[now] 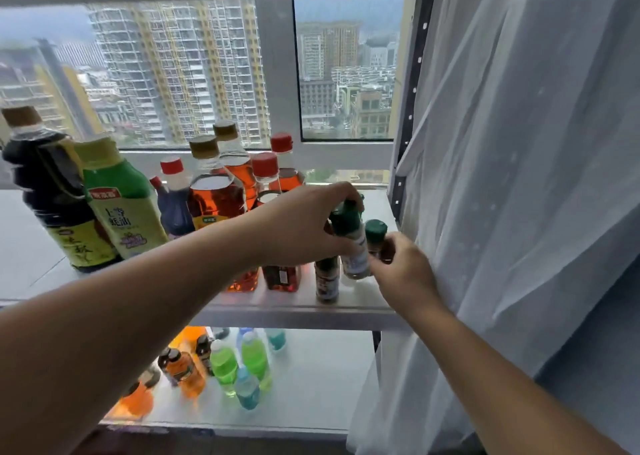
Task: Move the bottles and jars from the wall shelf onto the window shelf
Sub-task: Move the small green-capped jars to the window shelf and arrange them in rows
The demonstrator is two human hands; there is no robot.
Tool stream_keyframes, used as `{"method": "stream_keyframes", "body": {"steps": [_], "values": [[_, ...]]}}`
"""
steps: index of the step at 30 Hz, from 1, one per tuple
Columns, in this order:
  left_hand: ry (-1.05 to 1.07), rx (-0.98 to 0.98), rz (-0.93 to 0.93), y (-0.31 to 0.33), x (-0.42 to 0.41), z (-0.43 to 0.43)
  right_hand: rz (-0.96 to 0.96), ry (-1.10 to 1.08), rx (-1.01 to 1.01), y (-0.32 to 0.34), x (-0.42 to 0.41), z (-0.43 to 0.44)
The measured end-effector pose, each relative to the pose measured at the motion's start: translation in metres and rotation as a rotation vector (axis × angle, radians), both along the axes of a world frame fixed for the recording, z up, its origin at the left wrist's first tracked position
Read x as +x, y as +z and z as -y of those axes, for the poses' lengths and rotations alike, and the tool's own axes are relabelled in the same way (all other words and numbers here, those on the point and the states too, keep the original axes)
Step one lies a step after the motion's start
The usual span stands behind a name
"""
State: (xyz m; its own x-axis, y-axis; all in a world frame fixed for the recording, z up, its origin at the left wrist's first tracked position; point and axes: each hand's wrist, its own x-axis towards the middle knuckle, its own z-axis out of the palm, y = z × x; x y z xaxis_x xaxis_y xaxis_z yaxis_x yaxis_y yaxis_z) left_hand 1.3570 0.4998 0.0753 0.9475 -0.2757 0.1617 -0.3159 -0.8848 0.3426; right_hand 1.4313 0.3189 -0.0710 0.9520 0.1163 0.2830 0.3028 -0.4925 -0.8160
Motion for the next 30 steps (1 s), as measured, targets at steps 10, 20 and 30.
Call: {"method": "stream_keyframes", "body": {"steps": [10, 20, 30], "values": [[-0.010, 0.192, -0.041, 0.020, 0.046, -0.004, -0.089, 0.025, 0.042, -0.009, 0.029, -0.008], [-0.018, 0.200, 0.018, 0.036, 0.063, -0.017, -0.085, 0.013, 0.002, -0.005, 0.038, -0.020], [-0.045, 0.235, -0.010, 0.027, 0.070, -0.010, -0.173, -0.011, 0.009, -0.003, 0.032, -0.017]]}}
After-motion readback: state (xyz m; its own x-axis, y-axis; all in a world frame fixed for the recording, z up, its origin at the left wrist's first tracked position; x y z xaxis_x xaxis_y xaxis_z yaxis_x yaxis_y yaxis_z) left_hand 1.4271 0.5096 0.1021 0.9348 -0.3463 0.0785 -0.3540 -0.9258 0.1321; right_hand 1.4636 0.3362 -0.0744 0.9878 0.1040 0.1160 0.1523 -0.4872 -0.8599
